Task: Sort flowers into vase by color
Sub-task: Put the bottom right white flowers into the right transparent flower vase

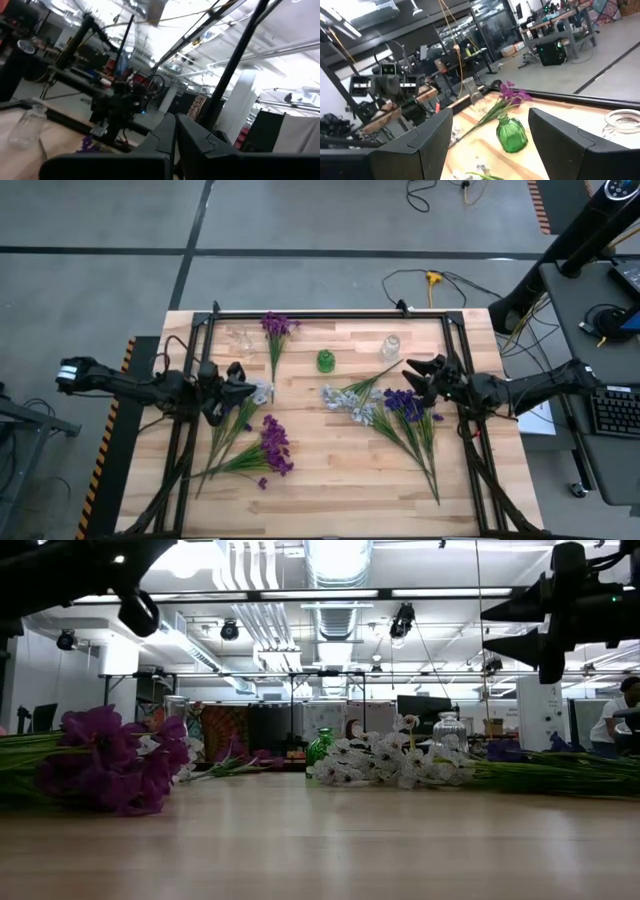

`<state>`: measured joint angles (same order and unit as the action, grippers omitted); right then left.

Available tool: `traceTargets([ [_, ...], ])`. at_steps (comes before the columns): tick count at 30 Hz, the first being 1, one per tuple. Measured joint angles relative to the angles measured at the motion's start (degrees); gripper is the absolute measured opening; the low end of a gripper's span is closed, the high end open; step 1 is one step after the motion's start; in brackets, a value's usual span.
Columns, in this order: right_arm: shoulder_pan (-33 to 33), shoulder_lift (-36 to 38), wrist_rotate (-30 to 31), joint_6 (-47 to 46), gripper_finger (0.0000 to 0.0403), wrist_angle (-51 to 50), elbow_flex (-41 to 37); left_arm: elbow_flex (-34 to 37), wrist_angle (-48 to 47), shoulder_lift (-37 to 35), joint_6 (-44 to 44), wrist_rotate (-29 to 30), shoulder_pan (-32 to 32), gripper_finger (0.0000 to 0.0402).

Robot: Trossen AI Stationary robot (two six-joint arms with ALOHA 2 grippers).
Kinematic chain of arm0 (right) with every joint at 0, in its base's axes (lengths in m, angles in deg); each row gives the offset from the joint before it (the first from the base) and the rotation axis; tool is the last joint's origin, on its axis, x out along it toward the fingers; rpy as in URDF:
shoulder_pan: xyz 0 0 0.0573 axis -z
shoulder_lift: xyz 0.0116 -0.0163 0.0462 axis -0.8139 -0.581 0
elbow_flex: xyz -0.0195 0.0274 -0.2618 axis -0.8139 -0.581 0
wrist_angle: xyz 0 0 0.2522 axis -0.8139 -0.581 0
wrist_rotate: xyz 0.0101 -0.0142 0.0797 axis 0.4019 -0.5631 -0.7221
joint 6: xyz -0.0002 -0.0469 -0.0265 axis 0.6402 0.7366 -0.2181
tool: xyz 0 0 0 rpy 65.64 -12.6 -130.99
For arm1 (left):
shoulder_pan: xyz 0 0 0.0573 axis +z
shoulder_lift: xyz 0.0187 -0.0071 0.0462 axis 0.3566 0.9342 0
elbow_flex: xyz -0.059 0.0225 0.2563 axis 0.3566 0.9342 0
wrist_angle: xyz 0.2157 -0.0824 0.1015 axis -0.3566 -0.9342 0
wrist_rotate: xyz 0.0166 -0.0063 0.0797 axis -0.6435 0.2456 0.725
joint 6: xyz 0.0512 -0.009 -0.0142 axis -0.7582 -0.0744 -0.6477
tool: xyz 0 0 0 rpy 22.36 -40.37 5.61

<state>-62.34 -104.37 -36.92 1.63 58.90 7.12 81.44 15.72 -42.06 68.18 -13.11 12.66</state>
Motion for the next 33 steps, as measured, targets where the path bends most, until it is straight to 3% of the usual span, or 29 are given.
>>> traceTargets([
  [7, 0.0, -1.01, -0.15, 2.76, 0.0254, -0.03, 0.14, -2.4, -0.25, 6.32, 1.19, 0.19, 0.0, 0.0],
  [10, 0.02, -1.05, -3.24, 5.84, 0.0254, -0.22, 1.54, -3.81, -0.28, 9.59, 5.88, -0.13, -0.02, 0.0],
  [13, 0.0, -2.14, -6.28, 8.73, 0.0254, -1.04, 4.62, -6.36, -0.26, 13.28, 5.51, -4.01, -0.04, 0.0],
  [21, 0.0, -8.98, -7.68, 10.9, 0.0254, -19.22, 17.91, -15.2, -3.19, 25.13, 8.28, -6.84, -0.09, 0.0],
  [25, 0.0, -12.34, -7.66, 10.72, 0.0254, -29.12, 24.43, -21.11, -12.54, 29.72, 10.85, -7.23, 0.03, 0.0],
  [33, 0.0, -17.72, -7.27, 6.18, 0.0254, -38.46, 31.09, -36.83, -46.88, 34.91, 7.58, -7.05, 0.31, 0.0],
])
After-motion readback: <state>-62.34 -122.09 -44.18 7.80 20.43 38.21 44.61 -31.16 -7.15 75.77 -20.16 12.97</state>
